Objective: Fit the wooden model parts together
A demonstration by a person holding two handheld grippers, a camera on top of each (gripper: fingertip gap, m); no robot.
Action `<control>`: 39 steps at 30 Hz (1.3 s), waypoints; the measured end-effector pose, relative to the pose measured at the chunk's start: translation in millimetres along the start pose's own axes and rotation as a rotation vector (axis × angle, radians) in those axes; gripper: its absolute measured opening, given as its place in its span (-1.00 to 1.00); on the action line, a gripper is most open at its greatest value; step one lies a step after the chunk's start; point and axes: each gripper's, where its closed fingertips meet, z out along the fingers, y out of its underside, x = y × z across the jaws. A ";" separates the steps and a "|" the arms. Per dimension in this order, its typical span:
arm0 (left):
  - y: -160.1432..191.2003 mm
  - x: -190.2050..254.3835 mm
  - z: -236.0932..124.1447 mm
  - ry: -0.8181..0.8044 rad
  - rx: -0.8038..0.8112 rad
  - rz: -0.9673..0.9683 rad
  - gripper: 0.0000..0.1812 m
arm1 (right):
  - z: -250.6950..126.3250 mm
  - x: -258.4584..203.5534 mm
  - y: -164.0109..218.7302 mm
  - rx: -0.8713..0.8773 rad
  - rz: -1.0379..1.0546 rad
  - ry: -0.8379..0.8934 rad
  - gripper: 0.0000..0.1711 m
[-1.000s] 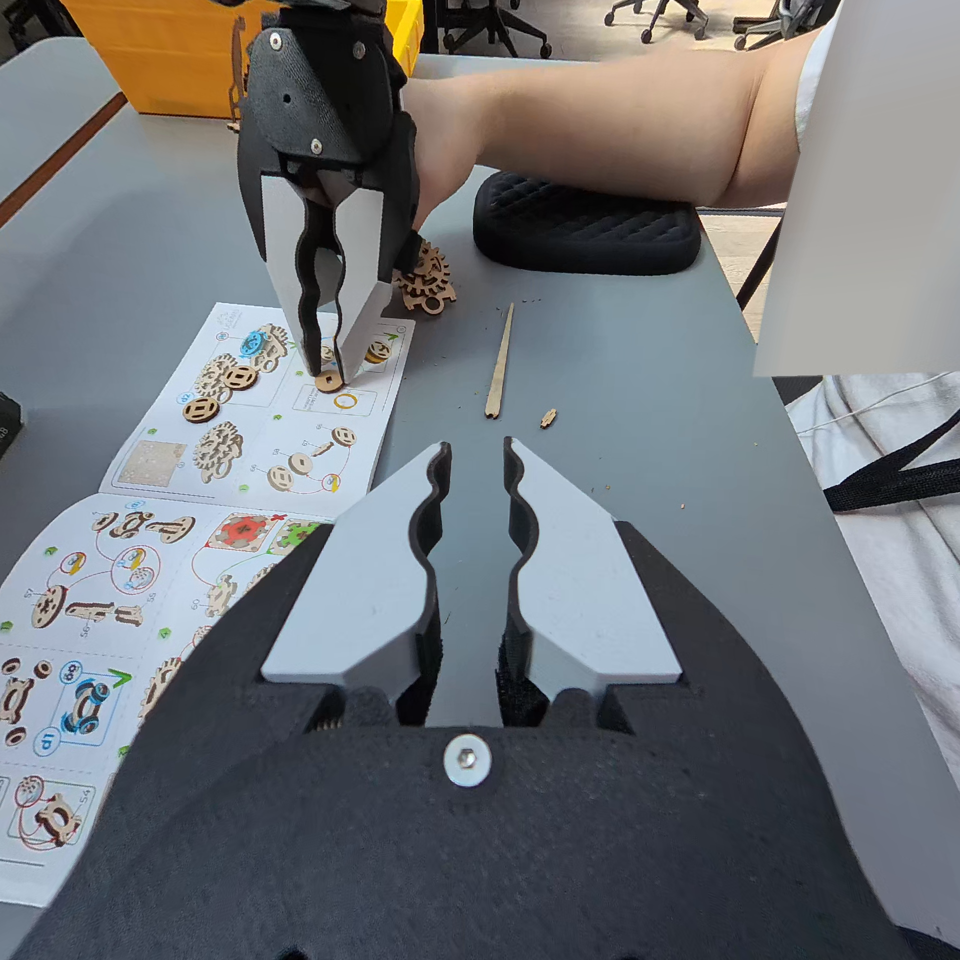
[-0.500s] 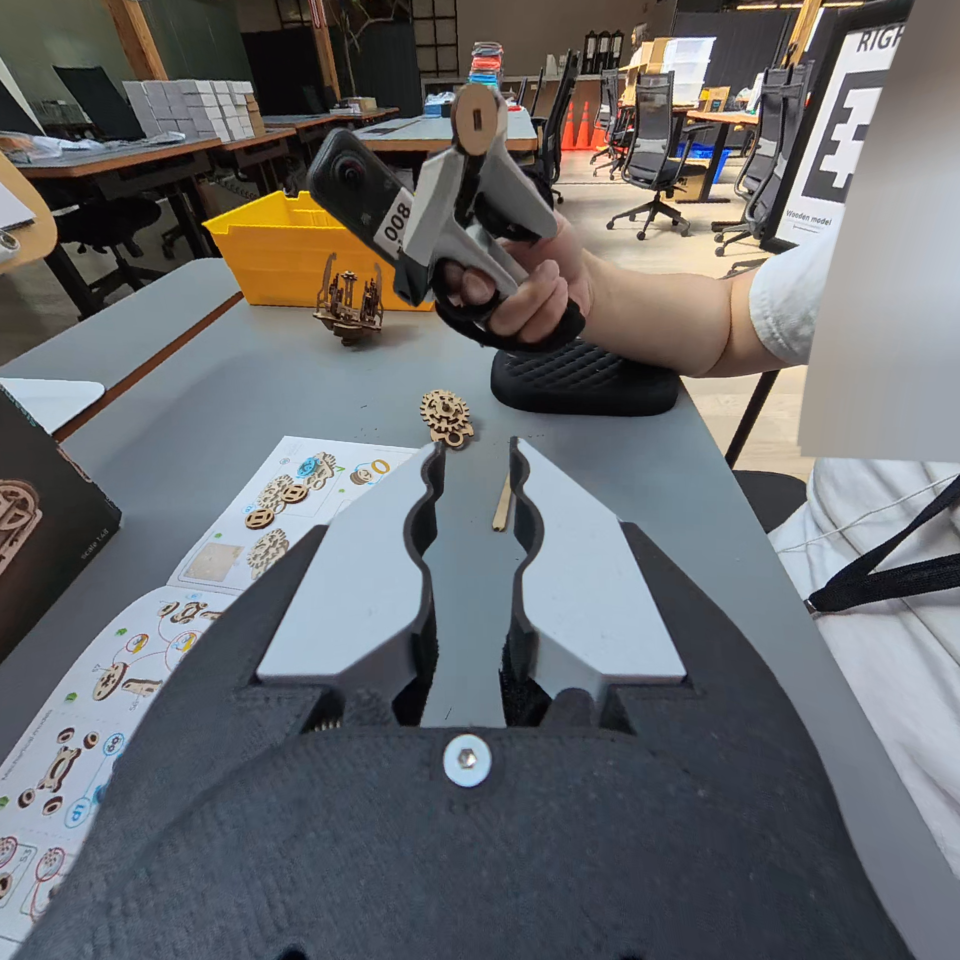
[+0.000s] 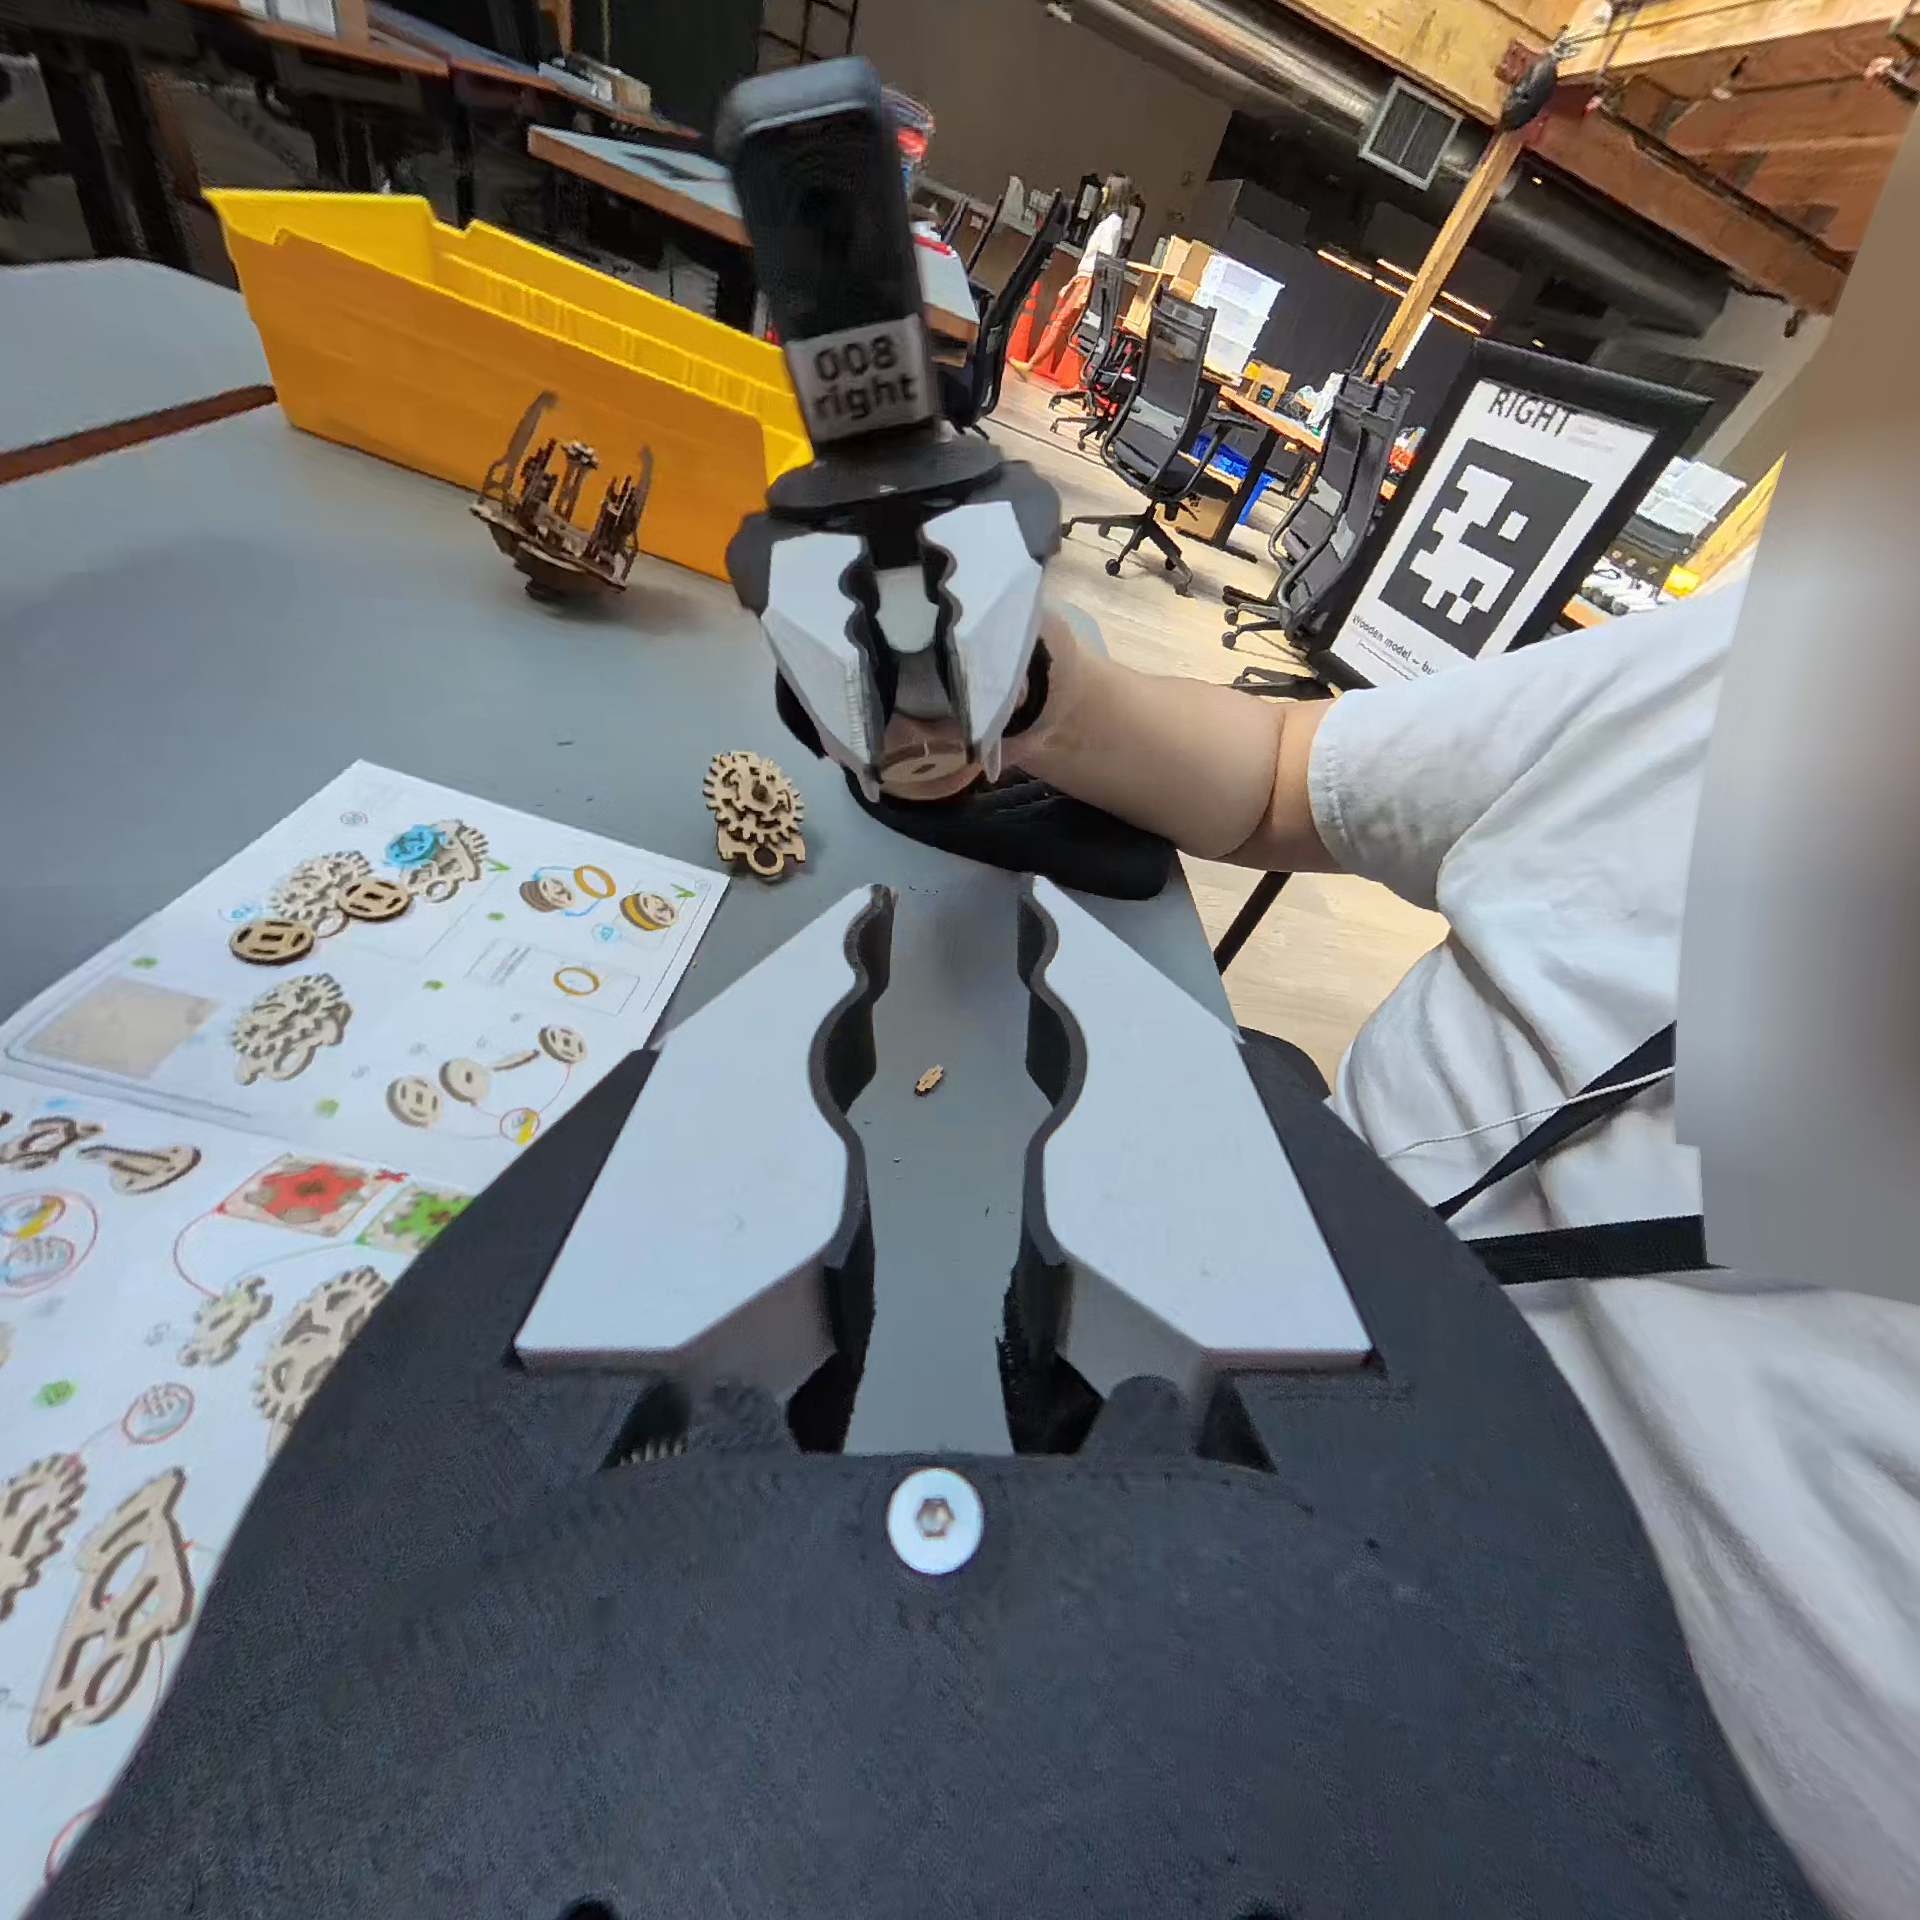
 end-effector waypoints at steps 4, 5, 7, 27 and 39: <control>20.7 -26.2 -15.2 -0.054 -0.080 -0.272 -0.83 | -20.2 60.4 15.2 -0.344 -0.848 0.632 -0.81; 24.2 -33.3 -18.0 -0.072 -0.076 -0.322 -0.79 | -18.8 61.0 16.6 -0.366 -0.927 0.667 -0.81; 22.5 -43.0 -19.7 -0.086 -0.028 -0.378 -0.79 | -10.1 60.3 22.8 -0.385 -0.974 0.680 -0.81; 10.9 -52.6 11.3 -0.163 0.127 -0.320 -0.75 | -3.1 60.0 20.4 -0.470 -1.277 0.841 -0.81; 13.0 -54.8 6.1 -0.222 0.094 -0.257 -0.99 | -5.3 55.6 17.0 -0.466 -1.253 0.814 -0.65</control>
